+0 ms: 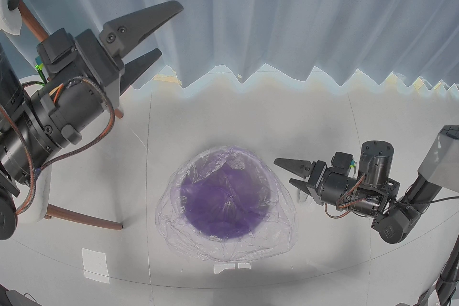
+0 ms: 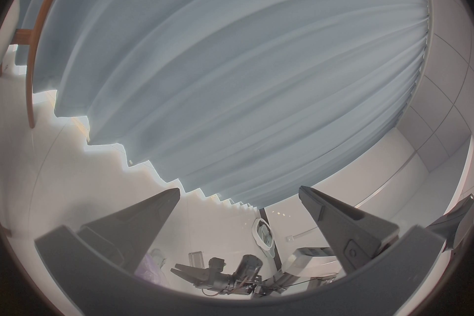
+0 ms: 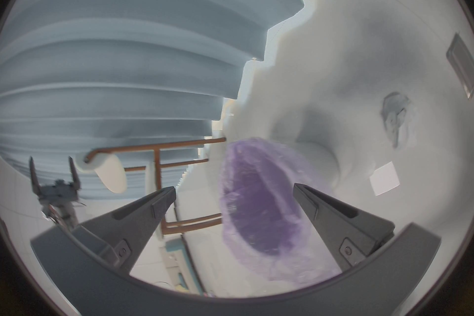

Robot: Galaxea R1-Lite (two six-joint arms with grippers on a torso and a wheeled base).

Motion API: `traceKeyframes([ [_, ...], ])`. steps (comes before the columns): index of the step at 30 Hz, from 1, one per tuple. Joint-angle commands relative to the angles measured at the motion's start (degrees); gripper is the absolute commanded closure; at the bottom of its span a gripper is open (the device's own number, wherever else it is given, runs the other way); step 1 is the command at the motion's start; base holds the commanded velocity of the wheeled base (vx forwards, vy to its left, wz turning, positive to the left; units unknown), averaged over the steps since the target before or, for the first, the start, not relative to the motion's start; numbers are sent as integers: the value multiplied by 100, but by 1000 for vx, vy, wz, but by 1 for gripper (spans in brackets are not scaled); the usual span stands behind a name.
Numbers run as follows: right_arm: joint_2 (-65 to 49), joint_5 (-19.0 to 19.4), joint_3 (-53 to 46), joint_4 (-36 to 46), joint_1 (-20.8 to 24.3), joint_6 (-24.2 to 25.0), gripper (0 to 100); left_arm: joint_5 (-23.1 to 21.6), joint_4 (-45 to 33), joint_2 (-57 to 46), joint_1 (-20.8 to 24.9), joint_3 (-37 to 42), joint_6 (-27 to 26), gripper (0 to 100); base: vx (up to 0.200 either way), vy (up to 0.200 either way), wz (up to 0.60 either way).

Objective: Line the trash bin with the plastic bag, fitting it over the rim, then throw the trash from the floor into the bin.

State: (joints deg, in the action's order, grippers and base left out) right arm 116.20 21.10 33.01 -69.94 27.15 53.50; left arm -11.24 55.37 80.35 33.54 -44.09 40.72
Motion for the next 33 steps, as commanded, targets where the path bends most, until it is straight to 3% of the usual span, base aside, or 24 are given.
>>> traceKeyframes([
  [1, 623, 26, -84, -20, -280, -490, 0, -1, -9, -81, 13, 50, -2, 0, 0, 0, 0],
  [5, 676, 17, -216, -20, -271, -754, 0, -1, -9, -72, 13, 50, -2, 0, 0, 0, 0],
  [10, 1168, 17, -700, -99, -254, -2072, 0, -1, -9, -81, 13, 111, -2, 0, 0, 0, 0],
  [12, 1405, -1, -805, -336, -245, -2389, 0, -1, -9, -81, 13, 111, -2, 0, 0, 0, 0],
  [20, 2258, -1, -1007, -2006, -113, -2424, 0, -10, -9, -37, 136, 191, -11, 0, 0, 0, 0],
  [25, 2293, -1, -902, -2006, 19, -2301, 0, -1, -9, 34, 215, 208, -11, 0, 0, 0, 0],
  [26, 2267, -1, -884, -2006, 19, -2257, 100, -1, 0, 34, 215, 208, -11, 0, 0, 0, 0],
  [33, 2126, -10, -814, -2006, 19, -1975, 100, -1, 0, 34, 215, 226, -11, 0, 0, 0, 0],
])
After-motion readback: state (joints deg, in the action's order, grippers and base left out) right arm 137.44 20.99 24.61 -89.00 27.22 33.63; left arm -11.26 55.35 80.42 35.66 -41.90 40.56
